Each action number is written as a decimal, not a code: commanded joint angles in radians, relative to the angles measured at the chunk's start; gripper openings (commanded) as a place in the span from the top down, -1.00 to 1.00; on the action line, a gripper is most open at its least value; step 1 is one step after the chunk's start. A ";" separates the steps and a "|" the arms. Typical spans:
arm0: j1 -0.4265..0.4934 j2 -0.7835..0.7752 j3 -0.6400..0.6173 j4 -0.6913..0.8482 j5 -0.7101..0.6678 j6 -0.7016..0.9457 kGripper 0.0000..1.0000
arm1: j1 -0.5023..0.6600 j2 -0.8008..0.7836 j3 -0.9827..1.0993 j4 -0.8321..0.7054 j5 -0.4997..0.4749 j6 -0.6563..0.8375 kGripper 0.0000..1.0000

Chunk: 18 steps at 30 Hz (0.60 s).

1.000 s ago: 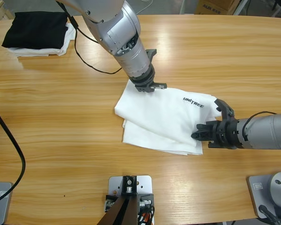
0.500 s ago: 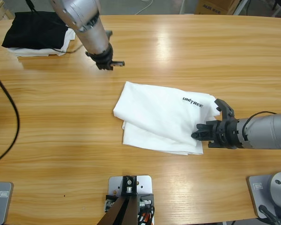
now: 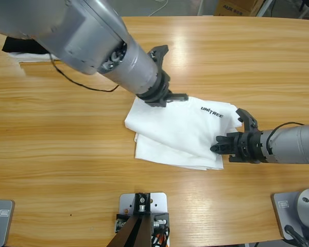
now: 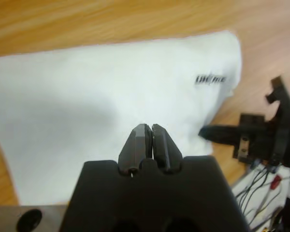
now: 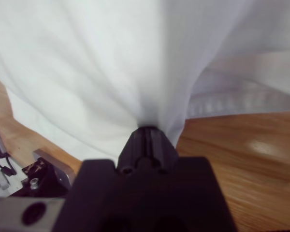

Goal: Fold clothes

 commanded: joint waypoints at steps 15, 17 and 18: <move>0.172 0.073 0.120 0.113 0.075 -0.075 1.00 | 0.003 0.084 0.044 0.037 -0.040 0.007 1.00; 0.204 0.050 0.149 0.115 0.090 -0.062 1.00 | 0.003 0.082 0.045 0.037 -0.040 0.007 1.00; 0.220 0.039 0.163 0.115 0.099 -0.052 1.00 | 0.003 0.080 0.045 0.038 -0.039 0.007 1.00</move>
